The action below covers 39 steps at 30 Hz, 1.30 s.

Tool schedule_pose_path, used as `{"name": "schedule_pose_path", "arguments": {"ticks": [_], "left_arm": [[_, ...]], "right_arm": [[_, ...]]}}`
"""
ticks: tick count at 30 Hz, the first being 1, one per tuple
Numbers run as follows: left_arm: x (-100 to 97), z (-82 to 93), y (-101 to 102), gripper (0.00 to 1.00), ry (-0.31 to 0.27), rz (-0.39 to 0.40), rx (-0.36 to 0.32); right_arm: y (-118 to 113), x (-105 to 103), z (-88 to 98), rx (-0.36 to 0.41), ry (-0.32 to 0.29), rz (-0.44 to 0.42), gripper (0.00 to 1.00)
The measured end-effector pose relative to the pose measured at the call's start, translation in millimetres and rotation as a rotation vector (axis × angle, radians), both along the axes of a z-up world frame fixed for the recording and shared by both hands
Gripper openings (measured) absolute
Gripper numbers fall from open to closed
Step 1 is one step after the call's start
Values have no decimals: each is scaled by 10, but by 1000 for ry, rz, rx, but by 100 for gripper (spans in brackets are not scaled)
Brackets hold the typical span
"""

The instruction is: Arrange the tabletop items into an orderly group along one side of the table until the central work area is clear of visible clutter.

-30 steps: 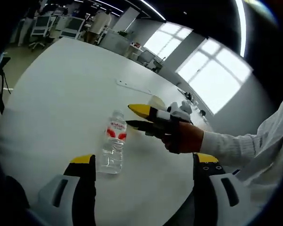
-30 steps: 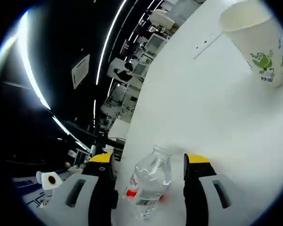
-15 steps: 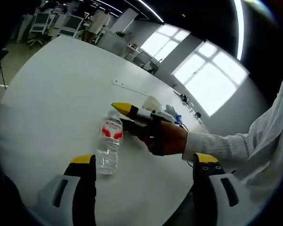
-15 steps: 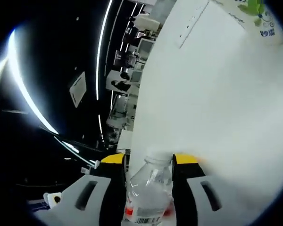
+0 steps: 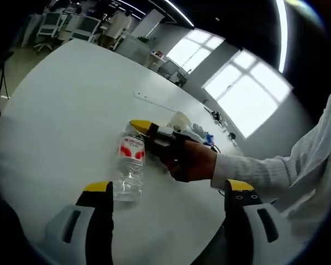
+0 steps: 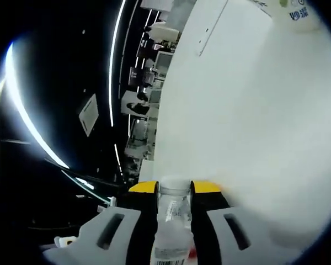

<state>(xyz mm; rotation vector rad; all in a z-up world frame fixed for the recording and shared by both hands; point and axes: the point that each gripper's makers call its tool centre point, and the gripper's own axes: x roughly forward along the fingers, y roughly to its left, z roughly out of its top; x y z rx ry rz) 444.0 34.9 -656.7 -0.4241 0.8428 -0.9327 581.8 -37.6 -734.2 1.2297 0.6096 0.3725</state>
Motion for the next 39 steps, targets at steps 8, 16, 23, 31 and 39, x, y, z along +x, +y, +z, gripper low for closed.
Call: {"name": "schedule_pose_path", "arguments": {"ticks": [8, 16, 23, 31, 39], "left_arm": [[34, -10, -19, 85, -5, -3, -7], [150, -50, 0, 83, -14, -13, -12], [247, -65, 18, 82, -30, -25, -11], [307, -121, 6, 81, -43, -66, -14], [355, -283, -90, 78, -61, -147, 9]], "right_arm": [[4, -12, 53, -13, -29, 13, 19], [-11, 11, 189, -47, -100, 47, 19], [16, -23, 337, -98, -179, 93, 19], [204, -132, 634, -172, -318, 222, 19], [410, -255, 865, -223, -459, 365, 19]]}}
